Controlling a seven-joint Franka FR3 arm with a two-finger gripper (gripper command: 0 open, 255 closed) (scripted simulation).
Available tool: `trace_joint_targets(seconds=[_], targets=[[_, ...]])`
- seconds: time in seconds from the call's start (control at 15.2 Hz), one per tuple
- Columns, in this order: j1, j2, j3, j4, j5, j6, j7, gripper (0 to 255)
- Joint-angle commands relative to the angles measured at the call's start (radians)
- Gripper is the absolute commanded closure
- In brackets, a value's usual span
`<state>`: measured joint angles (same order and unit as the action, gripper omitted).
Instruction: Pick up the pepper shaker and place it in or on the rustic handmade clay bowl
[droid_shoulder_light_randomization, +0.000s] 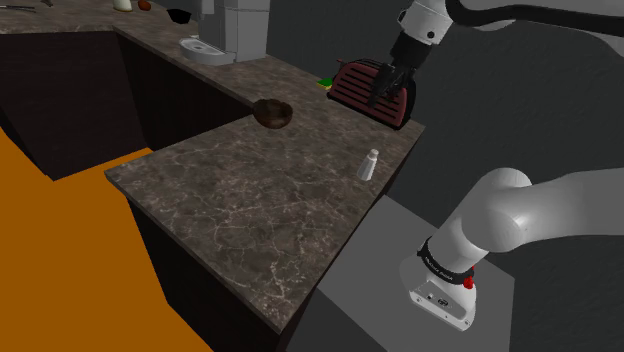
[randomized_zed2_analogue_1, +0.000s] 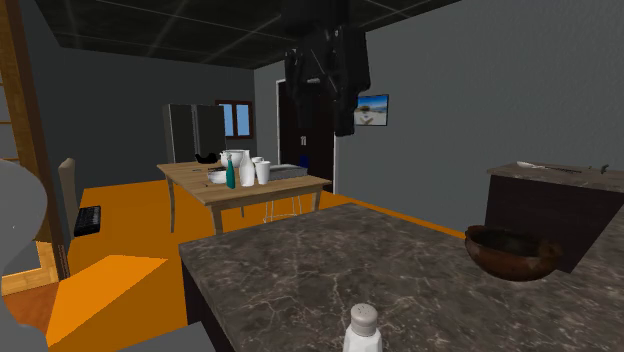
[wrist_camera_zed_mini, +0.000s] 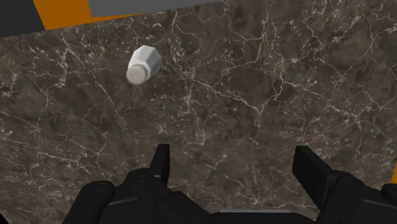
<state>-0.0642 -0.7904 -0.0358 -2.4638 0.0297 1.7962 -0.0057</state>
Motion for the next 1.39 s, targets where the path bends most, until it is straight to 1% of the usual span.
trace_joint_targets(seconds=[0.0, 0.46, 0.86, 0.92, 1.32], targets=[[-0.019, -0.004, -0.016, -0.063, -0.012, 0.055, -0.002, 0], [-0.093, 0.029, -0.079, -0.239, -0.061, 0.248, -0.01, 0], [-0.164, 0.118, -0.14, -0.356, -0.106, 0.44, -0.021, 0], [-0.166, 0.122, -0.142, -0.36, -0.108, 0.448, -0.021, 0], [-0.161, 0.192, -0.151, -0.402, -0.108, 0.56, -0.024, 0]])
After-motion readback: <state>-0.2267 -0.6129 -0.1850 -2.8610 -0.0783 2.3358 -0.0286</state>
